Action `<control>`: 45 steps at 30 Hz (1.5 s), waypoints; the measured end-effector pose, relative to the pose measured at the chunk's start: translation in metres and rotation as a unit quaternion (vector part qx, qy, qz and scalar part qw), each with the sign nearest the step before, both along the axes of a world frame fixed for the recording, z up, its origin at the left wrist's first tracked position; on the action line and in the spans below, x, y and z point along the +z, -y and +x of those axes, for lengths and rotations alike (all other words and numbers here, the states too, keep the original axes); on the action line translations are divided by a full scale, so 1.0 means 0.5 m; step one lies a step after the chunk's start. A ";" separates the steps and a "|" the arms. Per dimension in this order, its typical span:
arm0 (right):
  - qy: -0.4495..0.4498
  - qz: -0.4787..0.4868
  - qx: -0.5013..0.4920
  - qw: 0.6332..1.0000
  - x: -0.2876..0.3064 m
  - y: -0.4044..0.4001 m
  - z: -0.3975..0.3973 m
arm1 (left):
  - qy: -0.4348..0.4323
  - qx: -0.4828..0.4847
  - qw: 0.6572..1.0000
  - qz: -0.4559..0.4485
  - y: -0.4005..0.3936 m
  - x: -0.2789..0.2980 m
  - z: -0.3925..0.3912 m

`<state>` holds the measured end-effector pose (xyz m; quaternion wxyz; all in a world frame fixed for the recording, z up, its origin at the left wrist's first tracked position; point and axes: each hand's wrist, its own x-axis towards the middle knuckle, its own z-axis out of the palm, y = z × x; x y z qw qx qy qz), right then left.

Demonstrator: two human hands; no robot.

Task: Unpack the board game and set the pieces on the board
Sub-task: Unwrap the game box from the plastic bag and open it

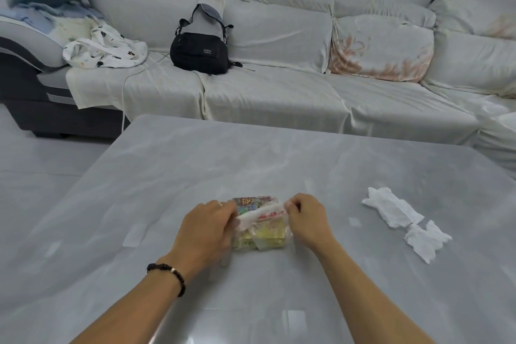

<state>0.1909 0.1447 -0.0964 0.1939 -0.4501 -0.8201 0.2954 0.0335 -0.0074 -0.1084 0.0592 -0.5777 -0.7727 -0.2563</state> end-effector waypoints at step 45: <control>0.121 0.352 0.291 0.881 0.019 0.072 0.003 | 0.114 -0.047 0.982 -0.144 0.001 0.003 0.018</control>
